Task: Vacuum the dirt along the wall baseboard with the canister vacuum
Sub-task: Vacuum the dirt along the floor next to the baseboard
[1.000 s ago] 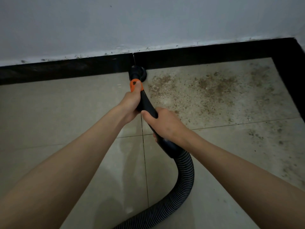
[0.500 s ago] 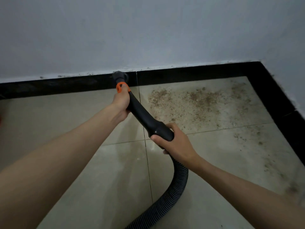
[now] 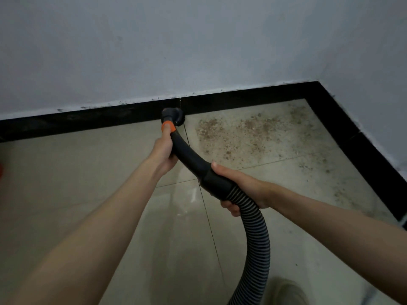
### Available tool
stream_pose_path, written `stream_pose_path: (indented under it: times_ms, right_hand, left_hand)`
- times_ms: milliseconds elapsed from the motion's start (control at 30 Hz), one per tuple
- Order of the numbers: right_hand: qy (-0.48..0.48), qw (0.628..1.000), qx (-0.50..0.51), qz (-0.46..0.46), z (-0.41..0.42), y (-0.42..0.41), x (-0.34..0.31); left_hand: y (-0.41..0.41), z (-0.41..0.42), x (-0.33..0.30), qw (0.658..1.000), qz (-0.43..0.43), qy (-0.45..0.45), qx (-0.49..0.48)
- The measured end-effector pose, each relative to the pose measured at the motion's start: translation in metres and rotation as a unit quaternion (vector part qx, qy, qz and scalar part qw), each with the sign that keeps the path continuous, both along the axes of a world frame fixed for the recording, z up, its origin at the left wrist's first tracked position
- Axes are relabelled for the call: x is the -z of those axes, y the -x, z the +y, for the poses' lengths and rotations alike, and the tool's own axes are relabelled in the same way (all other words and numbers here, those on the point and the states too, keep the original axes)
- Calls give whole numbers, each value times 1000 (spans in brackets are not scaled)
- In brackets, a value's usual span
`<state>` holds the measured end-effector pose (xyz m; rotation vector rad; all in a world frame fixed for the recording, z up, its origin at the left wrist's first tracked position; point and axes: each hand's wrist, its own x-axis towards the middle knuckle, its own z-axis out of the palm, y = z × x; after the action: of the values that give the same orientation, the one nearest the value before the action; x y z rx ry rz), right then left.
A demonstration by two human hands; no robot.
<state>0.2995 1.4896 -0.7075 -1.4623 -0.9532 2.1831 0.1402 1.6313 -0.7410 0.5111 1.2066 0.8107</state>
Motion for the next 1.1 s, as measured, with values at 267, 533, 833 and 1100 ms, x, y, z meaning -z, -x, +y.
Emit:
stream_pose_path:
  times_ms: [267,533,833,1100]
  right_hand:
    - [1,1000,12,8,8,23,16]
    - [-181,963,104,-171,-4,23,17]
    - [-241,946,103,-189,23,12,55]
    - [-327,914,80,-225,32,6,65]
  left_hand:
    - [19,11,5,1000,-2,3,-10]
    - [-6,7,-25,998,18,-56,32]
    - [-41,-2,-5,989,111,-97,-19]
    - [-58,-6,1,985,149,-89,10]
